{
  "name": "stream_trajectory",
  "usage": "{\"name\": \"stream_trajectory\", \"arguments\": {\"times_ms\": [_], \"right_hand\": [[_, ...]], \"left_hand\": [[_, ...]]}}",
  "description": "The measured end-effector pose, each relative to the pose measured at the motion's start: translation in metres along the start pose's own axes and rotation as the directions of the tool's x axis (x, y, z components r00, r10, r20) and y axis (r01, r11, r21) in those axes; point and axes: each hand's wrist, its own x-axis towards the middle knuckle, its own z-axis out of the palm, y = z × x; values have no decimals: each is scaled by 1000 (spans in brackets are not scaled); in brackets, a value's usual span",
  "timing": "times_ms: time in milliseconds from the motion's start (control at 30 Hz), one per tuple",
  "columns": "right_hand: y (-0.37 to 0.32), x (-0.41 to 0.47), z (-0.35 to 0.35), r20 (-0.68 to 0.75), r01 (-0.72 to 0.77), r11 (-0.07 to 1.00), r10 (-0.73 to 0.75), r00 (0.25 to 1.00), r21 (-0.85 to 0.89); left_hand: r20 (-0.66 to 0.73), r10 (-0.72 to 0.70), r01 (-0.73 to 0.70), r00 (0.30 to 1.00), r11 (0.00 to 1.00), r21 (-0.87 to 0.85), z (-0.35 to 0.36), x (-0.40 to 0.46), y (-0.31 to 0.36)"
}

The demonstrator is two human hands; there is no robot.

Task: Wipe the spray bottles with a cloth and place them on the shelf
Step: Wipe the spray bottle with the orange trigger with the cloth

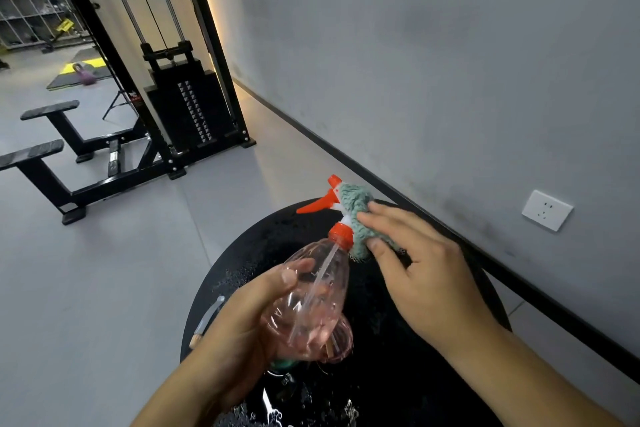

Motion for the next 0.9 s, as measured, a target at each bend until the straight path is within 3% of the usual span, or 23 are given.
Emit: {"name": "stream_trajectory", "arguments": {"times_ms": [233,400,567,700,900], "right_hand": [[-3,-3,9,132,46,996,-36,991,-74],[6,4,2,47,-47,991,53,998,-122],[0,-1,4,163,-8,994,26,986,-108],[6,3,1,68,-96,986,106,992,-138],[6,2,-1,130,-102,986,119,984,-132]], "left_hand": [[-16,32,-31,999,996,83,7,-1,1],[-39,18,-15,999,996,86,4,-2,2],[-59,1,5,998,994,107,2,-2,2],[-27,-17,20,999,994,109,5,-3,2],[-17,-37,39,999,987,153,8,-2,2]]}}
